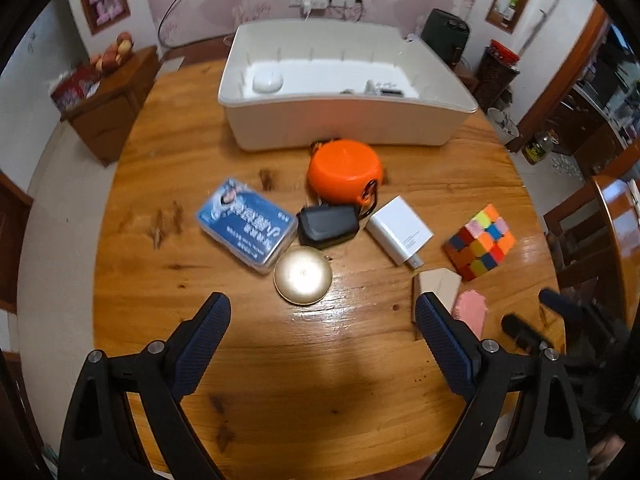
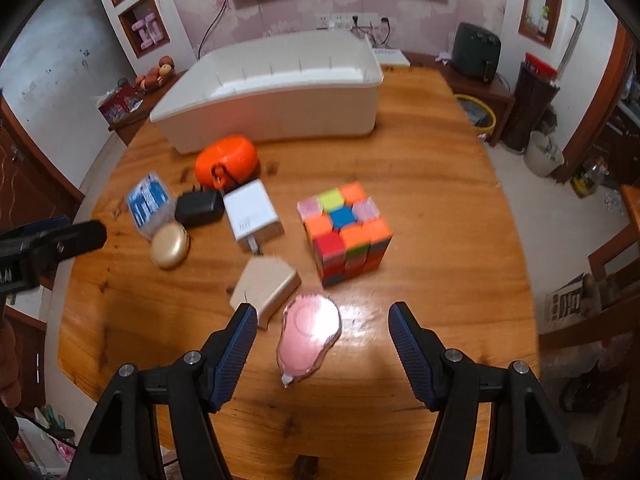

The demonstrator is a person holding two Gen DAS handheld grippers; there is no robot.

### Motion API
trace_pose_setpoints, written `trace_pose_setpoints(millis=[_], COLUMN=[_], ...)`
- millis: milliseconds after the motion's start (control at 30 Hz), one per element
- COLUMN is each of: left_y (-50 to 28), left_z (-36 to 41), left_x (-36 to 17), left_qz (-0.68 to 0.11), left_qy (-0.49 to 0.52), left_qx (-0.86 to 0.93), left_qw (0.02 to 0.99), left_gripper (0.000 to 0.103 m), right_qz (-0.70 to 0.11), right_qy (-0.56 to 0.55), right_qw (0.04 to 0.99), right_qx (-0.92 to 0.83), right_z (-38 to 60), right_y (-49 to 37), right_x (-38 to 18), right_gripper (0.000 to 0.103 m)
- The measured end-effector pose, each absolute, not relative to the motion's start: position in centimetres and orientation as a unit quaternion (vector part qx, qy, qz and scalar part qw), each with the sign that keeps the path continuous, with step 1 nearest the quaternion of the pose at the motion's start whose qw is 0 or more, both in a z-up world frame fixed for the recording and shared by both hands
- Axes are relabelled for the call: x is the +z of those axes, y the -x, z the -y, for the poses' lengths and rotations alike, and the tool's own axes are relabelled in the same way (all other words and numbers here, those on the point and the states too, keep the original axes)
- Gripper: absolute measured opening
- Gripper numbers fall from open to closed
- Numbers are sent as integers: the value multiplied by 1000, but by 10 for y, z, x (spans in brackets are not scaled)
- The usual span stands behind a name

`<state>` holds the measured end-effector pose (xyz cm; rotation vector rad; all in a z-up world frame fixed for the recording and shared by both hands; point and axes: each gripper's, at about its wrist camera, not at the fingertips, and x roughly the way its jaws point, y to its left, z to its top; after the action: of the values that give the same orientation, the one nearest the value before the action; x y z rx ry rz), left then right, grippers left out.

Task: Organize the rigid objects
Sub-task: 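Move the left gripper to the gold compact while the right gripper approaches the pink mouse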

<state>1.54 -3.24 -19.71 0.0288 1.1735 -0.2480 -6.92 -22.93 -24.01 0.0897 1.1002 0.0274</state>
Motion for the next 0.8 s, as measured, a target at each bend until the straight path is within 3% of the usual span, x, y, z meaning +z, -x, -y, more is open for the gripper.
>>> trace_pose_setpoints(millis=[167, 467, 600, 800], left_y=[-26, -35, -42, -47], left_z=[24, 34, 36, 31], left_x=[-229, -265, -275, -284], left_qz=[-577, -584, -584, -590], left_qy=[32, 24, 30, 42], left_qx=[-89, -59, -48, -29], left_qw=[811, 810, 810, 806], left_gripper=[94, 93, 78, 78], right_qz=[-535, -534, -528, -508], right_qy=[-33, -21, -6, 1], right_qw=[844, 845, 849, 861], right_qx=[15, 1, -12, -18], right_z=[221, 205, 198, 188], right_y=[76, 85, 83, 78], right_x=[-274, -308, -313, -314], right_gripper=[69, 69, 69, 69])
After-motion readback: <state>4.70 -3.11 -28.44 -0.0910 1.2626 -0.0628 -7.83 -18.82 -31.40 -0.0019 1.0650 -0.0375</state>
